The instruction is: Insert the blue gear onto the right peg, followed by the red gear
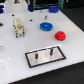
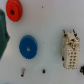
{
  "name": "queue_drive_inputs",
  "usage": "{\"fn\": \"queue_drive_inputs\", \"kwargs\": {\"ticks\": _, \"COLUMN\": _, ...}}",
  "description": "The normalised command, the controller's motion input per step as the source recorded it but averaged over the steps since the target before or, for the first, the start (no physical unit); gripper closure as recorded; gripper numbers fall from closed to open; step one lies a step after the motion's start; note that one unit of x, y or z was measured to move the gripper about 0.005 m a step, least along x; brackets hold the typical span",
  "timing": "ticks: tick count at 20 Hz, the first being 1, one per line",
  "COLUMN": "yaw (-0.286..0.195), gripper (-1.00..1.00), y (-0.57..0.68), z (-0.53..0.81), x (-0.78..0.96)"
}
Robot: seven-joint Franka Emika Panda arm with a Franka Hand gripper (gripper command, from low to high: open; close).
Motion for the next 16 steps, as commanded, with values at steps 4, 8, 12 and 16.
{"fn": "queue_drive_inputs", "kwargs": {"ticks": 4, "yaw": 0.0, "gripper": -1.0, "y": 0.44, "z": -0.2, "x": -0.78}}
{"fn": "queue_drive_inputs", "kwargs": {"ticks": 8, "yaw": 0.0, "gripper": -1.0, "y": 0.48, "z": -0.23, "x": -0.68}}
{"fn": "queue_drive_inputs", "kwargs": {"ticks": 12, "yaw": 0.0, "gripper": -1.0, "y": 0.42, "z": -0.37, "x": -0.62}}
{"fn": "queue_drive_inputs", "kwargs": {"ticks": 16, "yaw": 0.0, "gripper": -1.0, "y": 0.31, "z": -0.49, "x": -0.53}}
